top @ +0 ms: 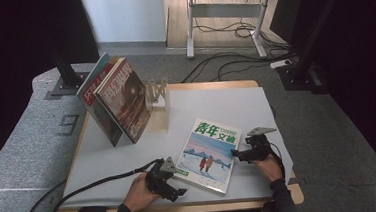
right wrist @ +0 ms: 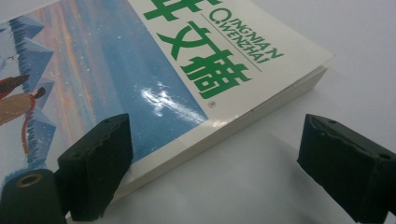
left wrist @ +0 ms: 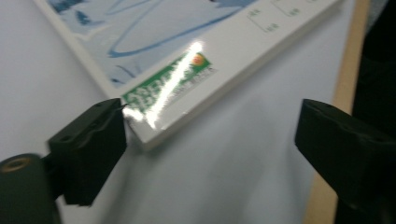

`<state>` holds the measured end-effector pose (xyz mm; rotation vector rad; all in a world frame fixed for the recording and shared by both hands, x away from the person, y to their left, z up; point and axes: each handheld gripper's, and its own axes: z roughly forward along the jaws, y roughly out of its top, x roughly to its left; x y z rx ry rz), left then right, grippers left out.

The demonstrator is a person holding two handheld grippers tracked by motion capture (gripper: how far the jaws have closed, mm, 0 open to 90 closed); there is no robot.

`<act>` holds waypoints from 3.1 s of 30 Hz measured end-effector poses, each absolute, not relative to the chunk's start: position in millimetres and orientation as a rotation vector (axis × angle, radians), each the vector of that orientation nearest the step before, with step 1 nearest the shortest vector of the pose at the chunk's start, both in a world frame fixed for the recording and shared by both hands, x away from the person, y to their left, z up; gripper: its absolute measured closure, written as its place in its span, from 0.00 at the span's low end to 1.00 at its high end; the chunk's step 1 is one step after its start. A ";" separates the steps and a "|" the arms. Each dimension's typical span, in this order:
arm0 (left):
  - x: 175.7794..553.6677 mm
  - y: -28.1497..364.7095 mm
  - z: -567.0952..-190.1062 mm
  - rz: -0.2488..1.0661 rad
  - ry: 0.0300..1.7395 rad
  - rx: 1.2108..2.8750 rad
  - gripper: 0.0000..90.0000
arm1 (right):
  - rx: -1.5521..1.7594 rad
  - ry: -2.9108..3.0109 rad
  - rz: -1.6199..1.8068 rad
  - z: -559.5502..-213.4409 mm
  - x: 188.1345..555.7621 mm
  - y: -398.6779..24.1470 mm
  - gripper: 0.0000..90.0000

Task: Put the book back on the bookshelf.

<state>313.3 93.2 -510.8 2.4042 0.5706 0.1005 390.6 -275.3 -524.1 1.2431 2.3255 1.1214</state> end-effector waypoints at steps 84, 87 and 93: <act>369.9 111.4 -529.9 0.270 0.723 2.337 0.00 | 1.332 2.516 1.002 -520.3 433.7 -255.9 0.00; 369.9 111.4 -529.9 0.271 0.723 2.337 0.00 | 1.328 2.519 1.018 -520.4 433.6 -257.0 0.00; 369.9 111.4 -529.9 0.271 0.722 2.337 0.00 | 1.307 2.521 1.105 -515.3 432.2 -257.4 0.00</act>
